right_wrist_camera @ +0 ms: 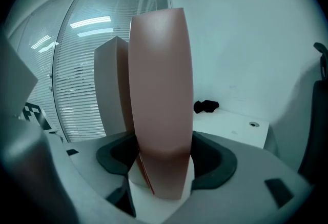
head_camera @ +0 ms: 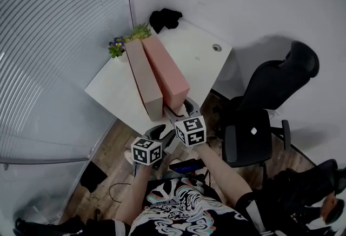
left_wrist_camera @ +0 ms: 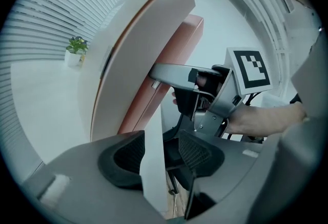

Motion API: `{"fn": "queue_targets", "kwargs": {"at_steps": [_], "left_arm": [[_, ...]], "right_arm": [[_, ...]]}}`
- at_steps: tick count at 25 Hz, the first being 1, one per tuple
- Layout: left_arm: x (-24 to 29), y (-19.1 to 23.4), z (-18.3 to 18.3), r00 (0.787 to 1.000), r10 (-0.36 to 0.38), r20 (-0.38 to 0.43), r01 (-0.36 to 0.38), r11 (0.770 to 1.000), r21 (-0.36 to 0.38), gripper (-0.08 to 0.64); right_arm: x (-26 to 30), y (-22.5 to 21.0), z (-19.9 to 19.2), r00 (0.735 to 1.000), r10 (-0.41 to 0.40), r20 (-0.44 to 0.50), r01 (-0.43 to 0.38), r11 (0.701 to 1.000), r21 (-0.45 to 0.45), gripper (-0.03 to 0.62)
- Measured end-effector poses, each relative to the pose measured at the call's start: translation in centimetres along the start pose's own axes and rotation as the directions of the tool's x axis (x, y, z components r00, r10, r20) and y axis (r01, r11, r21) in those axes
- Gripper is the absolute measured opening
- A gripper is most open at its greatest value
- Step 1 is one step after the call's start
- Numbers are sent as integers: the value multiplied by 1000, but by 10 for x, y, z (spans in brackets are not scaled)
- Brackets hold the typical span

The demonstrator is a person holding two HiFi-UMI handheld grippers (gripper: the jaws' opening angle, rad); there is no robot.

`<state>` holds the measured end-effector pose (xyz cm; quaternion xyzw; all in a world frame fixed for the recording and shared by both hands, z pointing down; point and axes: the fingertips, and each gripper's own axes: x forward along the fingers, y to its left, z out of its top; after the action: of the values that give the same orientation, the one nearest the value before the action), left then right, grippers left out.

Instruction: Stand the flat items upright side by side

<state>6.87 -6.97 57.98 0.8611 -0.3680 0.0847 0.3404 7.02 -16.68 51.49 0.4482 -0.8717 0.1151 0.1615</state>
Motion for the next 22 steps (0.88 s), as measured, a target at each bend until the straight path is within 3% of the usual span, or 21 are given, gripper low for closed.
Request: {"fn": "queue_targets", "kwargs": {"at_steps": [13,16,22], "left_arm": [[-23,51,-10,986,163,-23,-164,986,-32,209],[-27,64,-5,979,205,-14,-205,978,-23,218],[-30,76,10,973,229,26,-228,973,-23,227]], "right_arm": [[-11,11,-32,994,89,-59,-87,996,34,319],[-9,8,-36,993,87,-77,-85,996,36,274],[-2,7,-36,989,101,-104,-100,995,14,279]]}}
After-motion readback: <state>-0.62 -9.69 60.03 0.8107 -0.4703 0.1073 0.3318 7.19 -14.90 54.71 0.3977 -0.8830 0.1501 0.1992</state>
